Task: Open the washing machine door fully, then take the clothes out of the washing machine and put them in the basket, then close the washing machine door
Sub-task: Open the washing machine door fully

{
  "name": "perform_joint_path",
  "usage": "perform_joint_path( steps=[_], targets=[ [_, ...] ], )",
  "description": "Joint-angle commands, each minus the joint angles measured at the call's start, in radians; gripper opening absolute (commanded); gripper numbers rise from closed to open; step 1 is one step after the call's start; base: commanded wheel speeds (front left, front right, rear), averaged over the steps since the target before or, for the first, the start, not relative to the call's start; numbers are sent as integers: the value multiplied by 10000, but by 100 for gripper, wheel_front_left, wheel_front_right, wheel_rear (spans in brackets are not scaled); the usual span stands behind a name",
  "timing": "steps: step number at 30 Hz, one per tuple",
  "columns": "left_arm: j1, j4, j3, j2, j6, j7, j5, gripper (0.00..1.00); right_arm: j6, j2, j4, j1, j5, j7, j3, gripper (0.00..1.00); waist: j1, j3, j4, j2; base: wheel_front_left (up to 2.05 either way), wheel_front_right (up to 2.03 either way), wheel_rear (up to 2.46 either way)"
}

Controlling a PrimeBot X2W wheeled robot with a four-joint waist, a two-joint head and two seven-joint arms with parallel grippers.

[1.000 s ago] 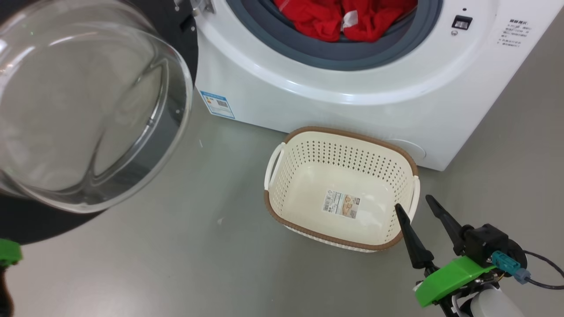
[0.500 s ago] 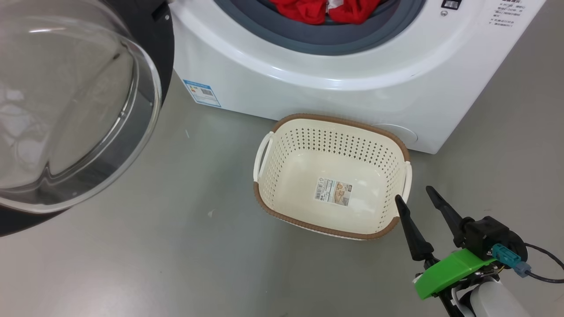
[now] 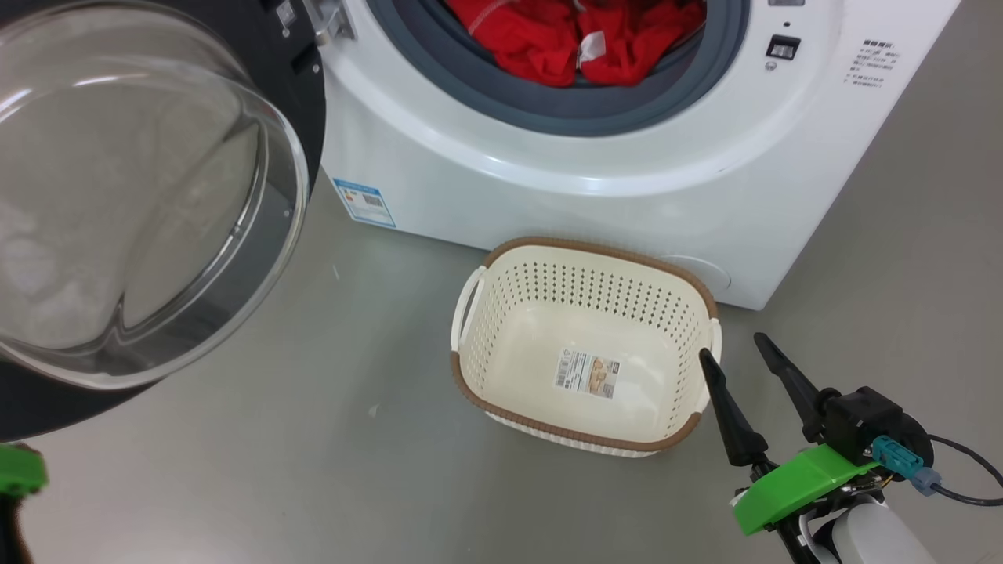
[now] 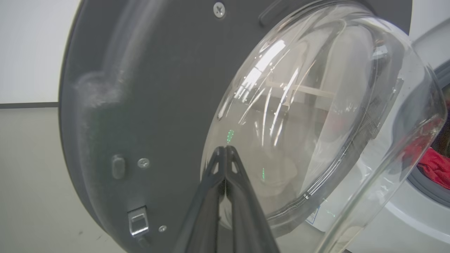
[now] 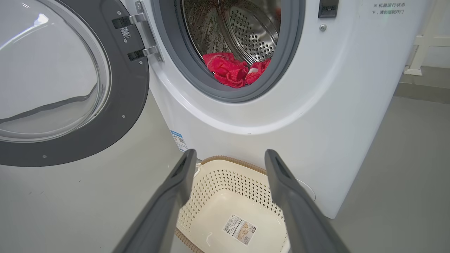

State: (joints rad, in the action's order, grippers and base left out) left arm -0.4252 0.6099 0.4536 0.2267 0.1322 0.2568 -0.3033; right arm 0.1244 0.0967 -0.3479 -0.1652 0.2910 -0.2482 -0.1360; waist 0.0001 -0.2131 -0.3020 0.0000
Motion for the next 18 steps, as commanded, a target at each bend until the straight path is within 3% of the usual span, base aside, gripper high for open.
perform_joint_path(
  steps=[1, 2, 4, 10, 11, 12, 14, 18],
  targets=[
    [269, -437, 110, 404, -16, 49, -109, 0, 63, -45, 272, 17, 24, -136, -245, 100, 0, 211, 48, 0, 0, 0, 0],
    [469, -624, -51, 314, -16, 49, -173, 3, 63, -52, 278, 46, 50, -136, -251, 100, 0, 286, 63, 0, 0, 0, 0],
    [883, -992, -345, 190, -16, 49, -253, 22, 63, -61, 278, 101, 104, -136, -275, 100, 0, 423, 118, 0, 0, 0, 0],
    [2088, -2197, -966, -314, -16, 49, -208, 36, 63, -71, 373, 357, 217, -136, -234, 100, 0, 821, 347, 0, 0, 0, 0],
    [2268, -2380, -1073, -393, -16, 49, -213, 43, 63, -69, 393, 399, 229, -136, -222, 100, 0, 881, 405, 0, 0, 0, 0],
    [2460, -2557, -1196, -472, -16, 49, -178, 51, 63, -71, 421, 433, 243, -136, -200, 100, 0, 912, 474, 0, 0, 0, 0],
    [2770, -2954, -1535, -609, -16, 49, -163, 100, 63, -70, 481, 498, 258, -136, -129, 100, 0, 976, 605, 0, 0, 0, 0],
    [3256, -3606, -2278, -686, -16, 49, -372, 100, 63, -90, 644, 633, 277, -136, 81, 100, 0, 1033, 913, 0, 0, 0, 0]
  ],
)
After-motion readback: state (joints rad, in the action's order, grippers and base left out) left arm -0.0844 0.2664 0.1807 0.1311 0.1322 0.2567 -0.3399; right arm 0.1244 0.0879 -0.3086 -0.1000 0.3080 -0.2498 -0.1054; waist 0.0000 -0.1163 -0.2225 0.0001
